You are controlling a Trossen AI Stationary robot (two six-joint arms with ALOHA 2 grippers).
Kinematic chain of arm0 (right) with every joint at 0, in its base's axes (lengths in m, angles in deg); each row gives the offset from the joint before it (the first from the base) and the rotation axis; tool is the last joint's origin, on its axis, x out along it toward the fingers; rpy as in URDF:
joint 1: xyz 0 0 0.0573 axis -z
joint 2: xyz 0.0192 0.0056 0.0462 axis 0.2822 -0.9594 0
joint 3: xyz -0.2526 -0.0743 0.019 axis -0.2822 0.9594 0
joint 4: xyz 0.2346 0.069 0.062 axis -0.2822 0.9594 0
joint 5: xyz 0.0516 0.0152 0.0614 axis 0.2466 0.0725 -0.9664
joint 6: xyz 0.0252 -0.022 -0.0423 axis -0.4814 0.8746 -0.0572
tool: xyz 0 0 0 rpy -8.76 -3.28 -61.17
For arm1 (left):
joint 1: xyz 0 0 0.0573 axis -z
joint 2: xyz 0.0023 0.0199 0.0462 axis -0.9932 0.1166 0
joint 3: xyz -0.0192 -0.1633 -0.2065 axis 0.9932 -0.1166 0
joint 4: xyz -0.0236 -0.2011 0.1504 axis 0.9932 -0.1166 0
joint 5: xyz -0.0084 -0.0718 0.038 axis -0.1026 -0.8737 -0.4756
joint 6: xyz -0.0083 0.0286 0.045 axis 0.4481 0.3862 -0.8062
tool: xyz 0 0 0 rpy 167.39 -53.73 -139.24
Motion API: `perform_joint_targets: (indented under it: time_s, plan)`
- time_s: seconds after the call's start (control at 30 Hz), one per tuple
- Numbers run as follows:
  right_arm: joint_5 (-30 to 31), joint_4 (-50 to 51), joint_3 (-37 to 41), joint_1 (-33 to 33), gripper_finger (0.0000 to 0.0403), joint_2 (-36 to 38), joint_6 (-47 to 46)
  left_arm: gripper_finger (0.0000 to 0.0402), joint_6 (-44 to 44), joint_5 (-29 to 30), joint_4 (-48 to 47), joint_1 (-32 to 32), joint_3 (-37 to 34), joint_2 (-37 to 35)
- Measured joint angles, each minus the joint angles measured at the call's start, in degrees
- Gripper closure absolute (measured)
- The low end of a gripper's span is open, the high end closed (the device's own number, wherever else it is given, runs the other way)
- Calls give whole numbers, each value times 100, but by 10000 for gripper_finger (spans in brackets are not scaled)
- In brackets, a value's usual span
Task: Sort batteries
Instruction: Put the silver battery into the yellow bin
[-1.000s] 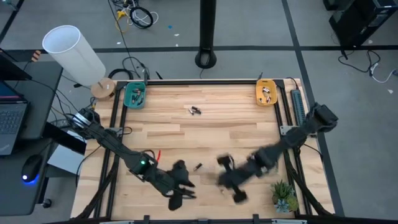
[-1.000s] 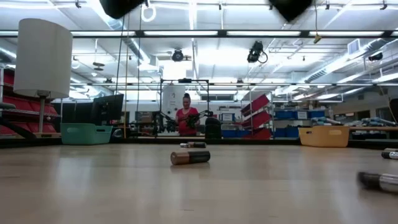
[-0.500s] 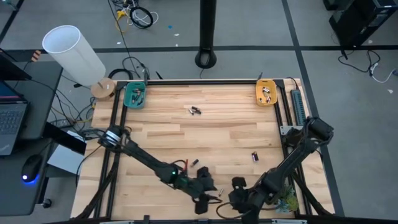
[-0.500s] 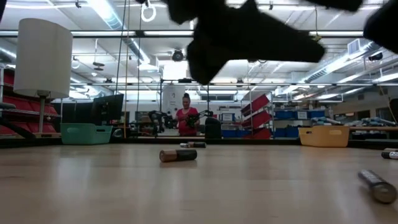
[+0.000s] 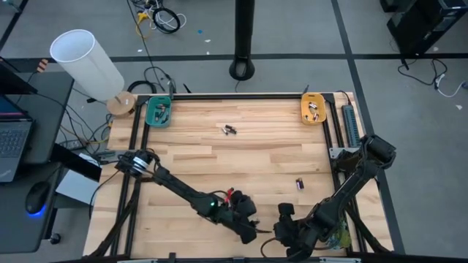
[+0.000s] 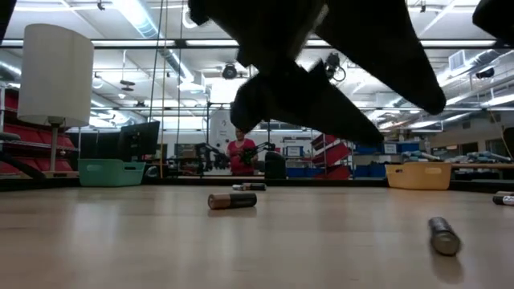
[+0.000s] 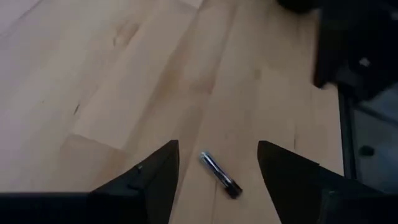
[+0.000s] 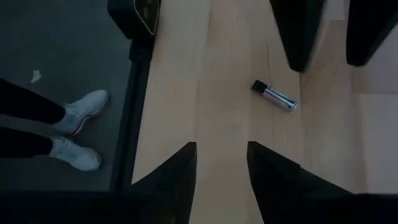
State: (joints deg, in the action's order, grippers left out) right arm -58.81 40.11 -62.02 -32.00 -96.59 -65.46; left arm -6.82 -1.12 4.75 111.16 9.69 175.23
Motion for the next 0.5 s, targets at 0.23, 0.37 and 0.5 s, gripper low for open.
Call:
perform_joint_targets:
  time_s: [0.23,0.37,0.5]
  plan:
    - [33,395,0,-25,277,352,-55,189,295,-244,221,-50,-14,230]
    - [200,1016,0,-93,287,762,-207,190,305,-289,419,-31,51,268]
    - [502,1618,0,-189,293,1205,-438,190,159,-277,369,-33,290,369]
